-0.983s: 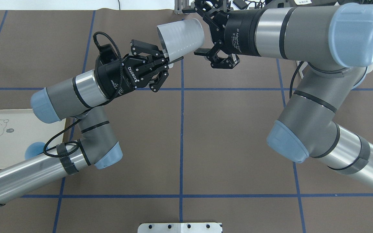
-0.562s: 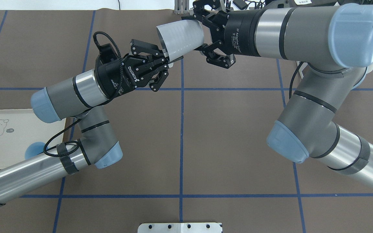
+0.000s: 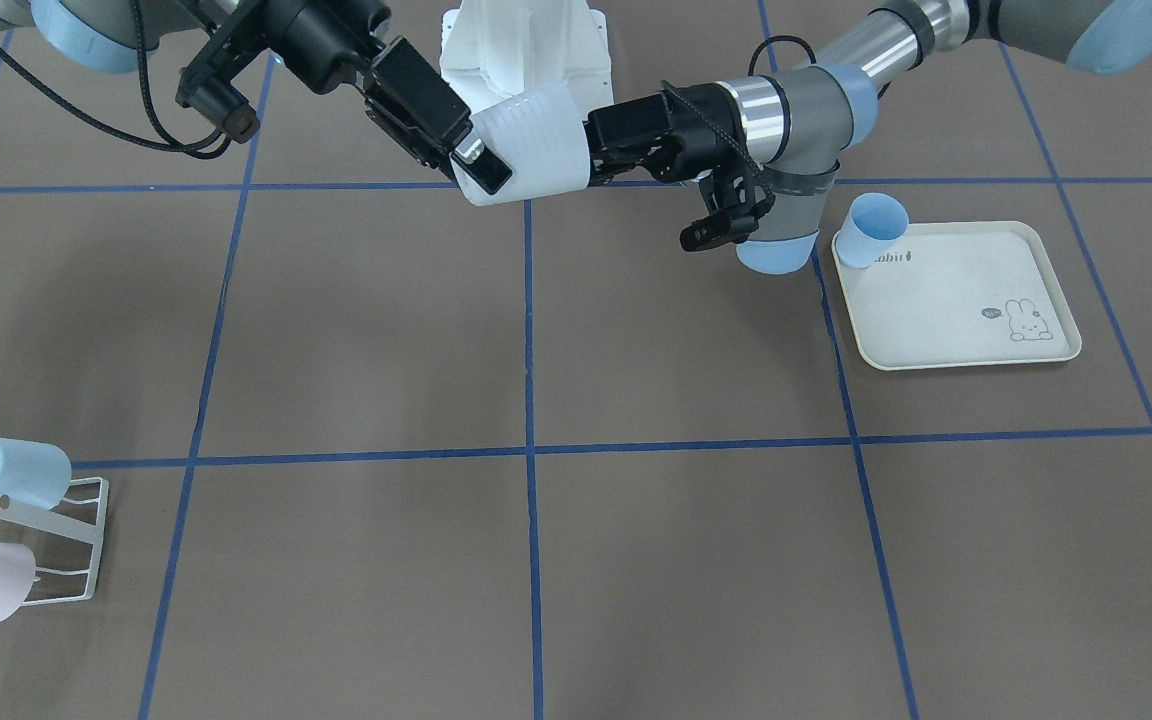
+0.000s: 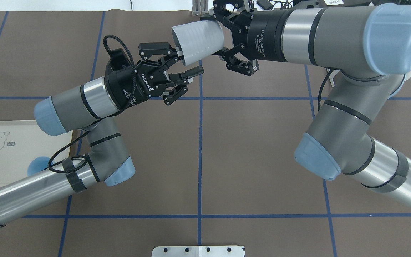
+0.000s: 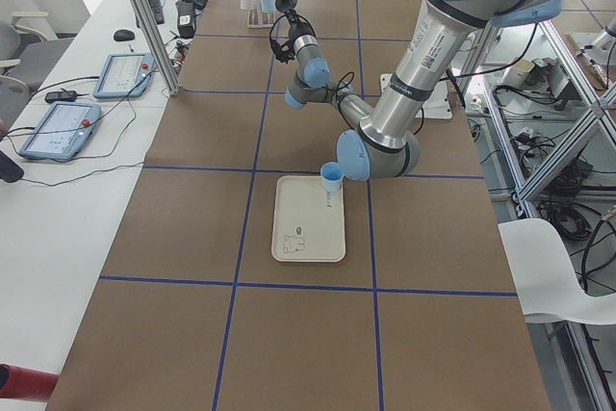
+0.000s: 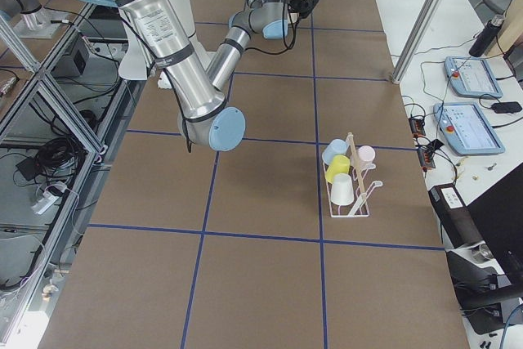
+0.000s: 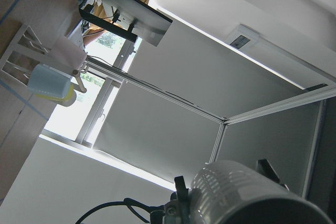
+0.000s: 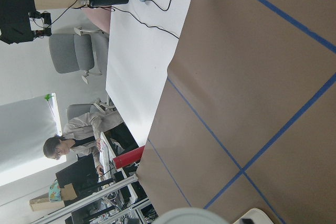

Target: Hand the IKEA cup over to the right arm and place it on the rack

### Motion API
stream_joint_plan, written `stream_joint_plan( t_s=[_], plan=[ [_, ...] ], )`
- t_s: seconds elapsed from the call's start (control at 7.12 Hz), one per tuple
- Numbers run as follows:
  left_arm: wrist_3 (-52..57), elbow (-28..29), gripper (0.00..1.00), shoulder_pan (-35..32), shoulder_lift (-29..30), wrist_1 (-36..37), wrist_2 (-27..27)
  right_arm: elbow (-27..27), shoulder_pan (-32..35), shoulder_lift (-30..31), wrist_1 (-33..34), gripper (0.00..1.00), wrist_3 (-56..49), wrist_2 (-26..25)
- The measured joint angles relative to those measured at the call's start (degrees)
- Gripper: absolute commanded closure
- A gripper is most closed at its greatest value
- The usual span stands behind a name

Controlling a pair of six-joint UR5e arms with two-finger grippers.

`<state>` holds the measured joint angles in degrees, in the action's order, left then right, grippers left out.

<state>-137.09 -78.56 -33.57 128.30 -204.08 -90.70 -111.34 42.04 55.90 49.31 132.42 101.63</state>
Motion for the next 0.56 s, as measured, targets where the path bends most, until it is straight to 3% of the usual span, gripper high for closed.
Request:
stream_joint_plan(
  t_s=[0.56],
  plan=[
    [0.4,0.1,0.16,-0.1,-0.6,0.0,0.0,2.0,5.1,0.6,1.5,1.00,-1.4,-0.4]
  ],
)
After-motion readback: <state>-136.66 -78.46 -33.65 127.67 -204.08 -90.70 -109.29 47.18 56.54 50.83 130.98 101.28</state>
